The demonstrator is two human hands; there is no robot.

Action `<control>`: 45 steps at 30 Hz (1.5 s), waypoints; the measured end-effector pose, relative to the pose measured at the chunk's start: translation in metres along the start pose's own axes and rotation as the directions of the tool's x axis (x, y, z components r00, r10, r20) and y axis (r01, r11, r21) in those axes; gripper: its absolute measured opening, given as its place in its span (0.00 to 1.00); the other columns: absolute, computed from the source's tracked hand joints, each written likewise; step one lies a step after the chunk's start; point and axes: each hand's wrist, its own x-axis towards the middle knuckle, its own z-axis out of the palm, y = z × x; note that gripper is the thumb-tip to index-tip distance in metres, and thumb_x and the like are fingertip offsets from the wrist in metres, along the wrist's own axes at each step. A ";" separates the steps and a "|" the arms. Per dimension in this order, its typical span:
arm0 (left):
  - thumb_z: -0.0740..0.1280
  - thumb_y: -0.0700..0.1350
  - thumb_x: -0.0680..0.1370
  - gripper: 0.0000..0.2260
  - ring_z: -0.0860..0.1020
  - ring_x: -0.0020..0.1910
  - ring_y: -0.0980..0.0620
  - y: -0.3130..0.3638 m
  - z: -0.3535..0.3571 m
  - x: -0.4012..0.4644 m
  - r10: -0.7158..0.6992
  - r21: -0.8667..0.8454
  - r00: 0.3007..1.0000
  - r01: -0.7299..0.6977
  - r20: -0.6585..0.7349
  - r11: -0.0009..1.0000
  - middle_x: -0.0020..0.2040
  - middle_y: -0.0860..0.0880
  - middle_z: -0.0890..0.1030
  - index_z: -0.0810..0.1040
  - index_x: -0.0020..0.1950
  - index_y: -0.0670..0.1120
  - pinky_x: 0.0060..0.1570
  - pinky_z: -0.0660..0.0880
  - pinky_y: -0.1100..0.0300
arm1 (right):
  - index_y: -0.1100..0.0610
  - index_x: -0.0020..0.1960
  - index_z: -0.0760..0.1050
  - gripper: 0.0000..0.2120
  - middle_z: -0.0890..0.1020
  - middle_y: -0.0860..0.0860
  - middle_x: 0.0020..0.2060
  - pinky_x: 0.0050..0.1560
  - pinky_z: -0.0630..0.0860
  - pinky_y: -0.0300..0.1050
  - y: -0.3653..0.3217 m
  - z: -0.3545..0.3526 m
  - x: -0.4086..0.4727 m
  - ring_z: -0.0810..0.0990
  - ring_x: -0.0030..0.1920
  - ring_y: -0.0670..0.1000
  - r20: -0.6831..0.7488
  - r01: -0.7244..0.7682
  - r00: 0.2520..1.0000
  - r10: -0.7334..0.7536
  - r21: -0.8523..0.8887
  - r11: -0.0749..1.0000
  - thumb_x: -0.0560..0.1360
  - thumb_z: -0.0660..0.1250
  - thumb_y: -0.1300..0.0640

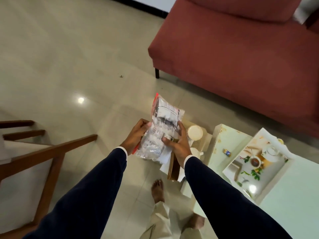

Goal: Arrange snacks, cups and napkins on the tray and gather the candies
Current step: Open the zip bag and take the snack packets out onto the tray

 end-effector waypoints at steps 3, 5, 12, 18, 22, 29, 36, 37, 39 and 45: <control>0.65 0.55 0.81 0.11 0.81 0.39 0.59 0.048 0.017 -0.017 0.042 0.002 0.998 -0.042 -0.044 0.999 0.40 0.58 0.82 0.71 0.54 0.48 0.37 0.77 0.65 | 0.37 0.74 0.65 0.50 0.72 0.50 0.70 0.59 0.79 0.65 -0.035 -0.020 -0.027 0.80 0.64 0.55 0.108 -0.025 0.994 0.008 0.159 0.987 0.62 0.81 0.68; 0.68 0.51 0.81 0.10 0.81 0.37 0.59 0.076 0.037 -0.023 0.083 0.076 0.997 -0.083 -0.002 0.994 0.42 0.53 0.83 0.72 0.58 0.49 0.36 0.78 0.64 | 0.37 0.73 0.67 0.50 0.71 0.51 0.70 0.56 0.80 0.65 -0.056 -0.037 -0.043 0.79 0.65 0.58 0.151 -0.035 0.988 0.002 0.217 0.975 0.62 0.80 0.72; 0.70 0.42 0.80 0.10 0.83 0.48 0.47 0.144 0.144 -0.057 0.211 0.329 0.951 -0.279 0.225 0.902 0.53 0.46 0.84 0.78 0.61 0.48 0.47 0.81 0.56 | 0.42 0.73 0.67 0.45 0.76 0.57 0.66 0.51 0.79 0.59 -0.101 -0.129 -0.112 0.80 0.59 0.63 0.155 -0.041 0.988 -0.018 0.366 0.930 0.63 0.72 0.72; 0.69 0.36 0.80 0.04 0.80 0.39 0.53 0.186 0.250 -0.101 0.370 0.246 0.887 -0.437 0.276 0.865 0.40 0.51 0.83 0.82 0.50 0.44 0.44 0.81 0.49 | 0.59 0.60 0.75 0.12 0.87 0.54 0.41 0.45 0.81 0.53 -0.123 -0.222 -0.171 0.84 0.42 0.56 -0.003 -0.115 0.992 0.128 0.419 0.901 0.77 0.65 0.58; 0.70 0.37 0.79 0.02 0.80 0.39 0.55 0.201 0.315 -0.127 0.418 0.281 0.844 -0.514 0.335 0.811 0.42 0.48 0.84 0.81 0.50 0.42 0.47 0.79 0.57 | 0.61 0.58 0.73 0.15 0.86 0.56 0.36 0.45 0.81 0.53 -0.124 -0.310 -0.193 0.83 0.42 0.59 -0.113 -0.101 0.976 0.187 0.524 0.846 0.84 0.50 0.55; 0.71 0.35 0.78 0.07 0.81 0.36 0.55 0.217 0.411 -0.166 0.505 0.311 0.762 -0.634 0.405 0.708 0.39 0.52 0.83 0.82 0.46 0.47 0.40 0.79 0.61 | 0.62 0.63 0.75 0.16 0.83 0.64 0.54 0.53 0.80 0.64 -0.105 -0.447 -0.250 0.84 0.51 0.65 -0.140 -0.025 0.984 0.114 0.518 0.855 0.79 0.63 0.55; 0.71 0.34 0.78 0.04 0.82 0.37 0.47 0.256 0.462 -0.183 0.537 0.296 0.704 -0.695 0.466 0.655 0.40 0.47 0.83 0.82 0.50 0.42 0.44 0.83 0.48 | 0.69 0.64 0.72 0.16 0.81 0.70 0.50 0.47 0.82 0.59 -0.095 -0.522 -0.282 0.84 0.42 0.66 -0.307 -0.050 0.931 0.198 0.432 0.901 0.81 0.61 0.59; 0.71 0.35 0.78 0.04 0.82 0.37 0.47 0.256 0.469 -0.184 0.526 0.305 0.698 -0.700 0.487 0.646 0.40 0.46 0.84 0.82 0.50 0.42 0.43 0.83 0.47 | 0.67 0.64 0.73 0.18 0.80 0.70 0.53 0.48 0.82 0.59 -0.097 -0.525 -0.284 0.84 0.46 0.68 -0.271 -0.036 0.945 0.180 0.462 0.886 0.82 0.61 0.54; 0.71 0.35 0.78 0.04 0.82 0.39 0.49 0.251 0.482 -0.185 0.507 0.336 0.682 -0.715 0.527 0.612 0.43 0.44 0.85 0.82 0.49 0.43 0.45 0.81 0.48 | 0.63 0.63 0.74 0.20 0.81 0.67 0.58 0.50 0.82 0.59 -0.105 -0.518 -0.288 0.83 0.54 0.68 -0.186 -0.028 0.975 0.123 0.448 0.894 0.81 0.62 0.47; 0.72 0.40 0.78 0.06 0.82 0.41 0.55 0.235 0.503 -0.175 0.455 0.566 0.679 -0.733 0.577 0.377 0.42 0.56 0.86 0.84 0.47 0.51 0.46 0.78 0.60 | 0.57 0.65 0.71 0.17 0.80 0.62 0.59 0.54 0.81 0.56 -0.154 -0.465 -0.284 0.84 0.53 0.61 -0.273 0.293 0.926 -0.262 0.083 0.952 0.78 0.69 0.61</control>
